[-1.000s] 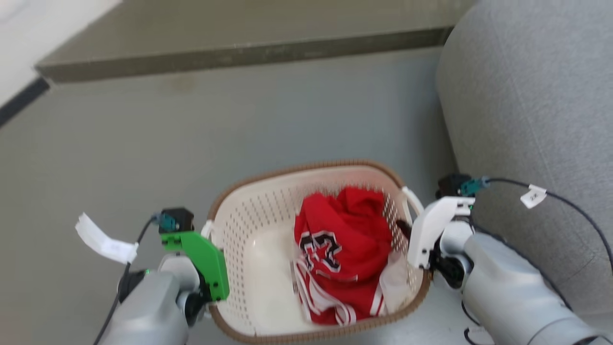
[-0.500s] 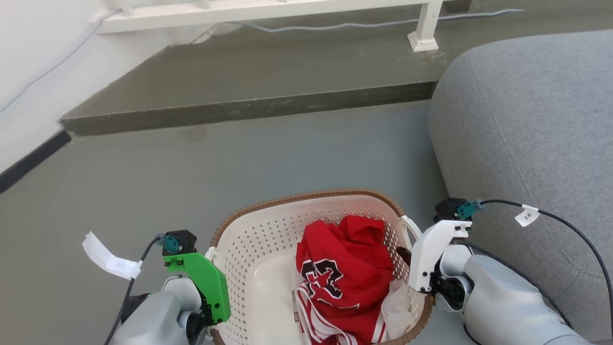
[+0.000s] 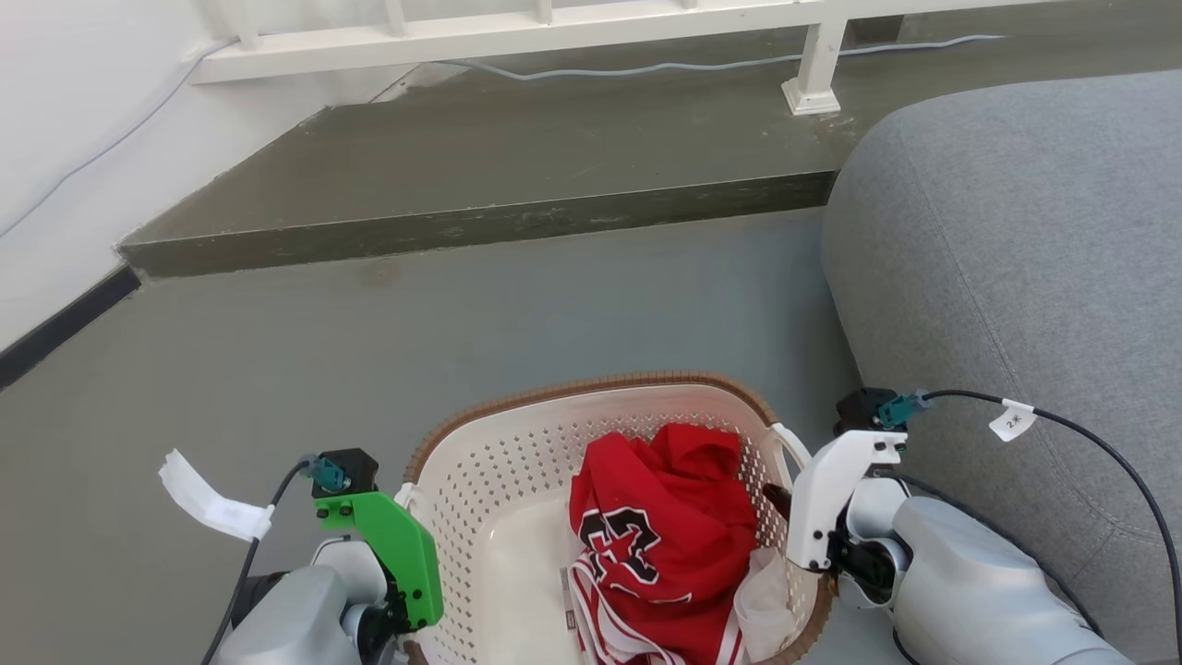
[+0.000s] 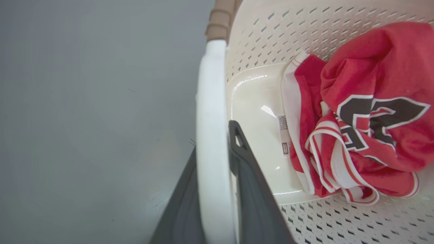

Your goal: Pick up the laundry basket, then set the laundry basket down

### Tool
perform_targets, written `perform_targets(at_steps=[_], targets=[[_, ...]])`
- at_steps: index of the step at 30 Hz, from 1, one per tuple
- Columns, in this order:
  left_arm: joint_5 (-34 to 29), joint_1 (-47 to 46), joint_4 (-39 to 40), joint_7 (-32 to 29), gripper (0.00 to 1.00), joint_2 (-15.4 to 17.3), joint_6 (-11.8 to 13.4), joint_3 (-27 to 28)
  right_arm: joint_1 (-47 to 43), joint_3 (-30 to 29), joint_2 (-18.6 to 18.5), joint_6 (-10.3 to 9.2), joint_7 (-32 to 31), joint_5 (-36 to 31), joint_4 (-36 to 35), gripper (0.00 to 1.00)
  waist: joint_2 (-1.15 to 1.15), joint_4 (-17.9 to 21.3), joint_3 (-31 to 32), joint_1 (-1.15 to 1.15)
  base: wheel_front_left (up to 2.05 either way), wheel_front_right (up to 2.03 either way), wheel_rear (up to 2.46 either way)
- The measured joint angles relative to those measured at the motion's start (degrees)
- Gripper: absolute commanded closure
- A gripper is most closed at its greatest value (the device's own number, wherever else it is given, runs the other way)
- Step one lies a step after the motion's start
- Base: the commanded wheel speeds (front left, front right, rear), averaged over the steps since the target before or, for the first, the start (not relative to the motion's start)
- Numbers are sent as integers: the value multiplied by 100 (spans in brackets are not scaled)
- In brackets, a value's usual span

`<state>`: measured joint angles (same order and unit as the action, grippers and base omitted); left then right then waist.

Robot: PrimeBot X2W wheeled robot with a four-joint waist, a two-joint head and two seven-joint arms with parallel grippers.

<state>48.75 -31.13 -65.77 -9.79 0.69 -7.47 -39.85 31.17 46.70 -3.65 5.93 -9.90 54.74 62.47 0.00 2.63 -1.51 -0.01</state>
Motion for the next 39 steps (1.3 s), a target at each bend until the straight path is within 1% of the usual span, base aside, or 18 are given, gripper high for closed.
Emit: perform_targets(at_steps=[25, 31, 39], targets=[[91, 3, -41, 73, 100, 7, 0, -87, 9, 165, -4, -1, 27, 132, 26, 100, 0, -5, -42, 0, 0, 0, 0], [90, -21, -44, 197, 100, 8, 0, -69, 84, 177, -5, -1, 88, 135, 22, 100, 0, 2, -187, 0, 0, 0, 0], [81, -395, -4, 517, 100, 65, 0, -7, 436, 166, -16, -1, 456, 129, -48, 100, 0, 29, -583, 0, 0, 0, 0]])
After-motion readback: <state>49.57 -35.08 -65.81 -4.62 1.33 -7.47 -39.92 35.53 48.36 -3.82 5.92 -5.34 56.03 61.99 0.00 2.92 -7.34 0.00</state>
